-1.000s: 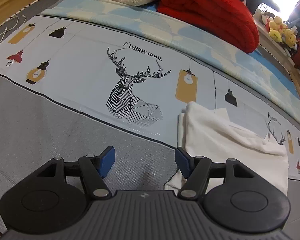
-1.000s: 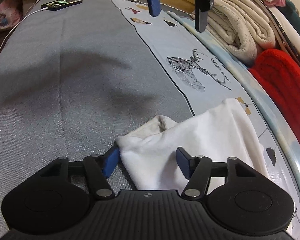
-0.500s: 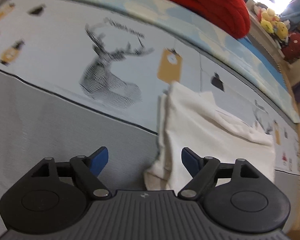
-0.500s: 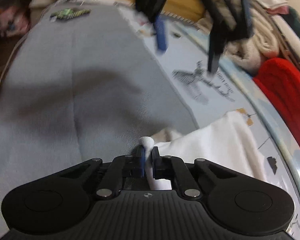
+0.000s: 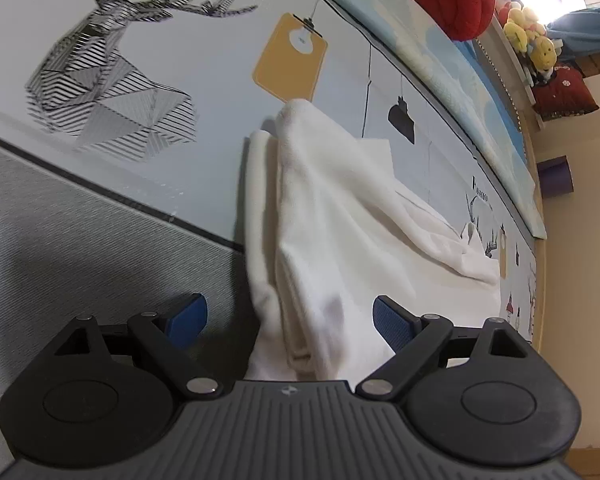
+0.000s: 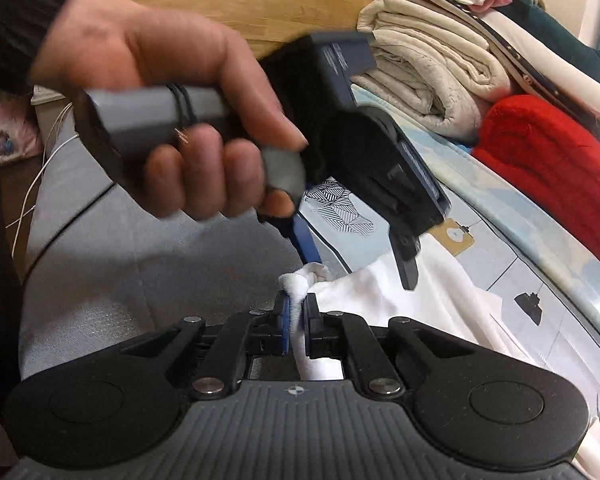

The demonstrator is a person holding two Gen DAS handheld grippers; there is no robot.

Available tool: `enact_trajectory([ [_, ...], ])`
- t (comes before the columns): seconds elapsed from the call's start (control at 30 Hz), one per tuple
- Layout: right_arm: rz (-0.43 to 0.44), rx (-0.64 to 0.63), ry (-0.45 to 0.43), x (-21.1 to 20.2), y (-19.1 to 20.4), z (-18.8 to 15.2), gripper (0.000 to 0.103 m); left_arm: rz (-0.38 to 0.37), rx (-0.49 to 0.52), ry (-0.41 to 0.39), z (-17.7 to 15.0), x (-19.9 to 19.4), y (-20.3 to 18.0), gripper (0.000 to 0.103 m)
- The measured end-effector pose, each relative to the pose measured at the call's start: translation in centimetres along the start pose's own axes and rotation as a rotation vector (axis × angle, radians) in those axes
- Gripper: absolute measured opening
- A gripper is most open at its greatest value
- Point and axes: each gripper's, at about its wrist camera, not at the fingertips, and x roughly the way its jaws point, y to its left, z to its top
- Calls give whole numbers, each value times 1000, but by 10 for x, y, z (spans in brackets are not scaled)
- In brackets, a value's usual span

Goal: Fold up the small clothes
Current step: 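Grasp the folded shirt corner with the right gripper and lift it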

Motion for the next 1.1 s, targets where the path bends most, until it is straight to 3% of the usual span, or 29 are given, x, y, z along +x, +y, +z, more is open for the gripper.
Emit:
enact_trajectory([
  [0.1, 3, 10, -3, 2, -4, 2, 6, 1, 9, 18, 4, 13, -6, 84],
  [0.17, 8, 19, -3, 3, -6, 2, 6, 15, 27, 22, 6, 18, -9, 63],
  [0.2, 10, 23, -3, 3, -6, 2, 6, 14, 37, 32, 7, 21, -10, 40],
  [0.33, 22, 33, 1, 5, -8, 1, 6, 23, 90, 27, 8, 17, -20, 22],
  [0.43, 39, 50, -5, 4, -6, -2, 6, 23, 102, 3, 7, 2, -26, 20],
  [0.5, 53, 68, -22, 2, -6, 2, 6, 76, 122, -17, 5, -17, -32, 19],
  [0.57, 73, 93, -63, -5, -5, 12, 6, 133, 148, -66, 1, -44, -39, 19],
  [0.67, 113, 153, -153, -22, -6, 29, 6, 148, 176, -146, -9, -82, -45, 19],
  [0.77, 142, 219, -200, -36, -11, 37, 6, 190, 166, -137, -14, -85, -45, 19],
  [0.9, 116, 251, -154, -42, -20, 29, 6, 230, 196, -115, -18, -76, -58, 18],
  [1.1, 7, 263, -79, -60, -38, 2, 6, 147, 292, -146, -30, -57, -112, 17],
])
